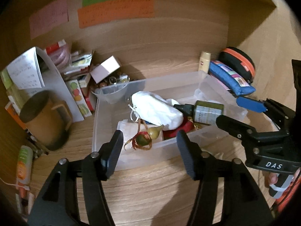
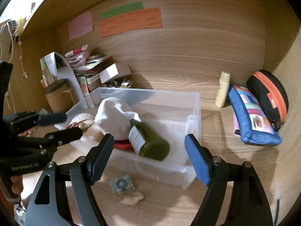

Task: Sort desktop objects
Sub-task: 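Lower the bottle into the box with right tool while left drops the gourd keychain in, then move the right tool to the white seashell while the left tool reaches the green square tile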

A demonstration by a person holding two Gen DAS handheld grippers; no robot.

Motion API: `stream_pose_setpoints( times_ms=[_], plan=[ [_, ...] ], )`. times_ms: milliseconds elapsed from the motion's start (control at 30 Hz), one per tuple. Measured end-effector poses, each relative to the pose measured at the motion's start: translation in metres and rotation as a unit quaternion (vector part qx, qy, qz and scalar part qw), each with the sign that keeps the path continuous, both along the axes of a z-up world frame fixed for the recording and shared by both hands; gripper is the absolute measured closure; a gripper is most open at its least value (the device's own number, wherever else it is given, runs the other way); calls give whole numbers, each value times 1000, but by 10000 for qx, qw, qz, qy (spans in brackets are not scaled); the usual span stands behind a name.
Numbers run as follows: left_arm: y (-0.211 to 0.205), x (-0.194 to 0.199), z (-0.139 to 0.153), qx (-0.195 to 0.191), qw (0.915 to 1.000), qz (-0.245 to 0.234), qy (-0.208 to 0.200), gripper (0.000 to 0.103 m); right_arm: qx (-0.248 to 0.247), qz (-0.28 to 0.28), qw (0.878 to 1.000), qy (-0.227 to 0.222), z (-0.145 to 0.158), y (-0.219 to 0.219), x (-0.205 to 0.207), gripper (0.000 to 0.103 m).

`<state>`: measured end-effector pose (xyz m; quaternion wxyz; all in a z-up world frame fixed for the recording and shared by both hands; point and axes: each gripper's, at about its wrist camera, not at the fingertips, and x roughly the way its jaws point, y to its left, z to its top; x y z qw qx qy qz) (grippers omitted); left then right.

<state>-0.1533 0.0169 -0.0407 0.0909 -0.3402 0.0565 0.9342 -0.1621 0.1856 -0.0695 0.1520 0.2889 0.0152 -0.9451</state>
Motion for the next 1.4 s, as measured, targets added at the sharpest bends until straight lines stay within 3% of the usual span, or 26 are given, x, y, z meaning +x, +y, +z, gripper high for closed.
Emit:
stream_pose_setpoints(
  times_ms=[333,633,933,1000,1167,1400],
  plan=[
    [-2,27,-8,71,9993,-357,90,33,365,-194,9991,-56,-8,-7,44,28],
    [4,36,-30,149,9977,-629,-182,30,665,-224,9971,-288,-23,-10,55,28],
    [15,29,-56,134,9953,-805,-530,29,1081,105,9910,-788,-50,-24,39,29],
    [13,26,-58,220,9947,-813,-591,29,980,252,9898,-1002,-54,-23,33,35],
    [15,19,-62,258,9935,-875,-678,29,802,473,9863,-1359,-61,-19,23,36],
    [14,16,-65,482,9913,-902,-825,29,956,622,9823,-1483,-65,-27,13,41]
  ],
)
